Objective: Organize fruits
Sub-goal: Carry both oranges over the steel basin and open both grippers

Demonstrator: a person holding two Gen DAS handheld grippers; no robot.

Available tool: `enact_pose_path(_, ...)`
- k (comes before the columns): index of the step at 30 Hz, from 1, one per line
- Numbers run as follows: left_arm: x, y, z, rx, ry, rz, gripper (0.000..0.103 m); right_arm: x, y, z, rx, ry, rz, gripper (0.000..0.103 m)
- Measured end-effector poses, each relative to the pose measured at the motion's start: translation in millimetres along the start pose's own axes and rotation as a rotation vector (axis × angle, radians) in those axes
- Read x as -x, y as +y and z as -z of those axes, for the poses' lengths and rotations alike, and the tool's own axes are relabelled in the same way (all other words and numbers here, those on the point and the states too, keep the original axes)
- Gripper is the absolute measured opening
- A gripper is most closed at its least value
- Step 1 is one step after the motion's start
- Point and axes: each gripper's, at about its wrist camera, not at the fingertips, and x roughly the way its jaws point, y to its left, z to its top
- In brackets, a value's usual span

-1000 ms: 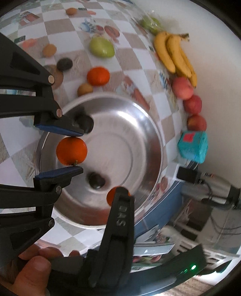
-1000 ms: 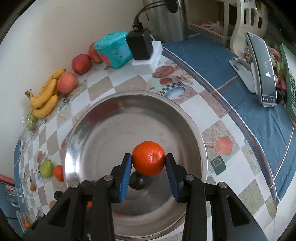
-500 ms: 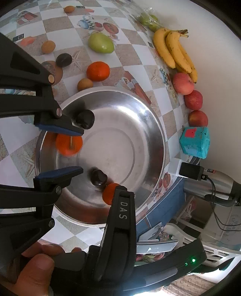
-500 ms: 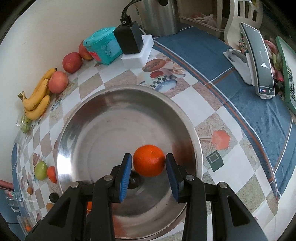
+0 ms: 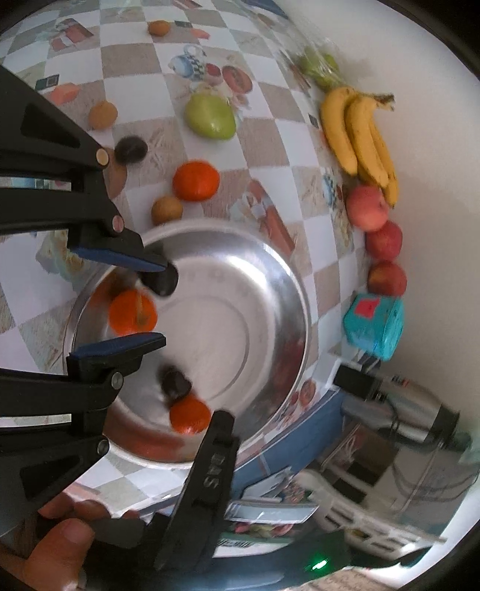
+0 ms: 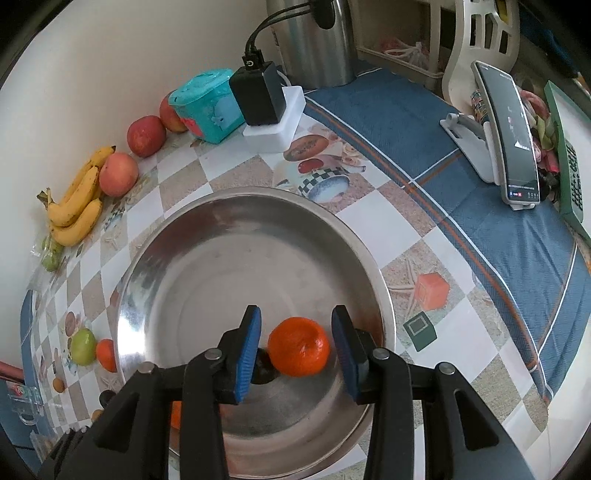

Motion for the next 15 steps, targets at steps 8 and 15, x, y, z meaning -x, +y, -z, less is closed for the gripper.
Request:
enact_pose_path(8, 0, 39, -2, 0.158, 0.013, -0.026, 0.038, 2, 8, 2, 0.034, -0.003, -0.005, 0.041)
enact_pose_path(15, 2, 68, 0, 0.284, 0.024, -0.059, 0.038, 7, 18, 3, 0.074, -0.015, -0.004, 0.041)
